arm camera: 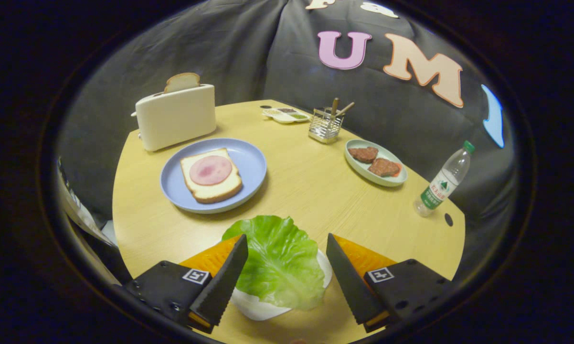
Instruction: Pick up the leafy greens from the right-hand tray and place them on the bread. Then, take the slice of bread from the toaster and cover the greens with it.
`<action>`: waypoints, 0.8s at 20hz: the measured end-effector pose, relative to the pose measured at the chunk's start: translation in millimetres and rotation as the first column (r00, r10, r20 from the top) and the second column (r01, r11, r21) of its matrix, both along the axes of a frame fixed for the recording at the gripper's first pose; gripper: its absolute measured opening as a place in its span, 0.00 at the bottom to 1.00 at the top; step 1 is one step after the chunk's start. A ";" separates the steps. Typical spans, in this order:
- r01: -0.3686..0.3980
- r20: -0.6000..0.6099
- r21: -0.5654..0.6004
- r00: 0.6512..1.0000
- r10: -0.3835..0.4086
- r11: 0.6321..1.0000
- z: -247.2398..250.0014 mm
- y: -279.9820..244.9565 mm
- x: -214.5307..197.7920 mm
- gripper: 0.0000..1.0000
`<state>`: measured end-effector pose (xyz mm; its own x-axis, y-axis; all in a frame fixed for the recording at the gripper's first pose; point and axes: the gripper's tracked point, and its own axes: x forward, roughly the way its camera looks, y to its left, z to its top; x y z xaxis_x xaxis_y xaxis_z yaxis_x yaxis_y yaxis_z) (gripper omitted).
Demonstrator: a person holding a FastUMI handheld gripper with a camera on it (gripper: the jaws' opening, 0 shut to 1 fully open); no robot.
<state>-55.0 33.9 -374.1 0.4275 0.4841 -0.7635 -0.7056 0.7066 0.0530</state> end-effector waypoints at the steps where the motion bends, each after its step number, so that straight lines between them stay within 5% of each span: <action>1: -0.002 -0.012 -0.003 1.000 0.002 1.000 -3.2 0.6 -1.4 1.00; 16: 0.028 -0.165 -0.036 0.986 -0.034 0.999 -38.6 -3.8 -24.6 1.00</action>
